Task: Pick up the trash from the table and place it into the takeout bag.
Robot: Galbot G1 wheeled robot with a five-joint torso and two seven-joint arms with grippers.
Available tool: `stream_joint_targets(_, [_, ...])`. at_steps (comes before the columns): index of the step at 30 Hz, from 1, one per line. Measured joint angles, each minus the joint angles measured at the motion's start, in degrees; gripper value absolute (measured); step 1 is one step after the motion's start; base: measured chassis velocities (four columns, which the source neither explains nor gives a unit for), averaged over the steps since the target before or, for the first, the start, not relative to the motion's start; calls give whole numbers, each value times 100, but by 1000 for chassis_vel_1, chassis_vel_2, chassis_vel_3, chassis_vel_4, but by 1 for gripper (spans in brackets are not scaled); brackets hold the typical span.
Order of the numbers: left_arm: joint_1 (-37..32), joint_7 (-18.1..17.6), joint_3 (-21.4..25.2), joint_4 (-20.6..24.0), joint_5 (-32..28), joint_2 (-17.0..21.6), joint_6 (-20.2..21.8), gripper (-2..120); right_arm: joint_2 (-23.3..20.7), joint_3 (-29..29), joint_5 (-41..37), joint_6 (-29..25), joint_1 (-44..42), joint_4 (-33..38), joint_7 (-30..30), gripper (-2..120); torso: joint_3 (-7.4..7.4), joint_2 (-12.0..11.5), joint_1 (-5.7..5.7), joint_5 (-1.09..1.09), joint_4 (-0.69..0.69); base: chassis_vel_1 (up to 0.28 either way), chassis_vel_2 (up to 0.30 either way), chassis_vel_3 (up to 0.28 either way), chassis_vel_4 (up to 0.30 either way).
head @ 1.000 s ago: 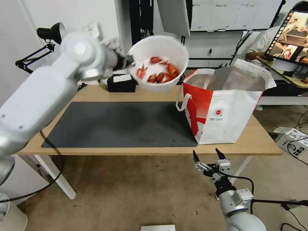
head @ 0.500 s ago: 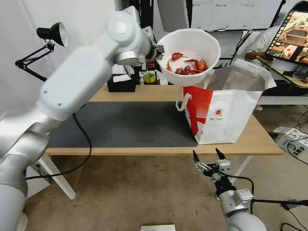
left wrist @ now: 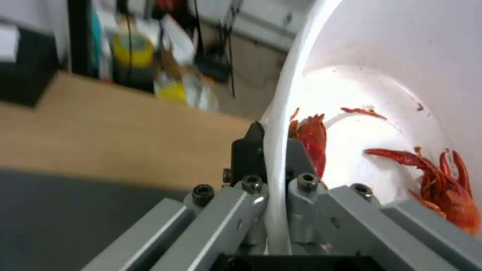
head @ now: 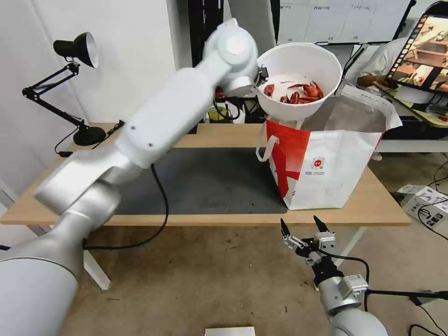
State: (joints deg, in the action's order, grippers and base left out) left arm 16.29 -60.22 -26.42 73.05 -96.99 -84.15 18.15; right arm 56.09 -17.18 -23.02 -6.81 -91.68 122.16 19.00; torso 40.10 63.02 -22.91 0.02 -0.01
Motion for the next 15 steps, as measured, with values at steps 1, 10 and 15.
stream_joint_targets(1, [-38, 103, -111, -6, 234, -20, -92, 0, 0, 0, 0, 0, 0, 0, 0, 100, 0, 0, 0, 0, 0, 0, 0, 0, 0])
stream_joint_targets(10, [-316, 600, -765, 243, 1405, 85, -427, 0, 0, 0, 0, 0, 0, 0, 0, 100, 0, 0, 0, -1, 1, 0, 0, 0, 0])
stream_joint_targets(15, [-327, 741, -897, 398, 1487, 223, -404, 0, 0, 0, 0, 0, 0, 0, 0, 100, 0, 0, 0, -2, 2, 0, 0, 0, 0])
